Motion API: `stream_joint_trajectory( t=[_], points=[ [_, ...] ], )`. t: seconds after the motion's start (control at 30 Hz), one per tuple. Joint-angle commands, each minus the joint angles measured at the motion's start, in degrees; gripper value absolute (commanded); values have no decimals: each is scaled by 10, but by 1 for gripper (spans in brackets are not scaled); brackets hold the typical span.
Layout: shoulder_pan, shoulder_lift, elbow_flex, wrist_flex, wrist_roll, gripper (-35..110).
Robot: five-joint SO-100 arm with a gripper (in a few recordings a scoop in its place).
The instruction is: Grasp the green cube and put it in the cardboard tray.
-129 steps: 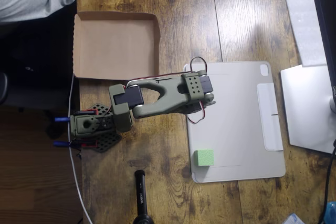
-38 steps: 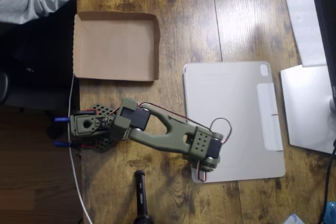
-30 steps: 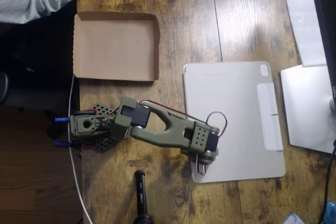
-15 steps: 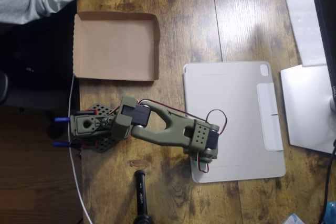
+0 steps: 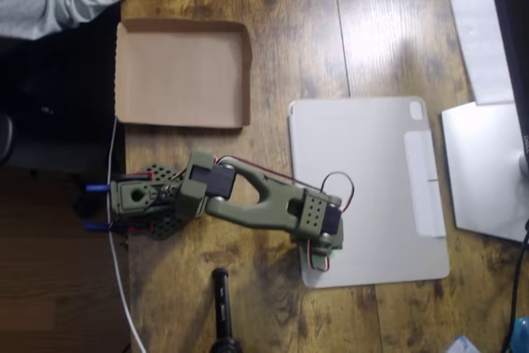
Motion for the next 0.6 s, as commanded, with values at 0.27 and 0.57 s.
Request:
stream_joint_trajectory(
  t=[0.27, 0.57],
  points=[
    [10, 21, 12, -7, -17, 5],
    [18, 26, 15, -9, -11, 20]
  ],
)
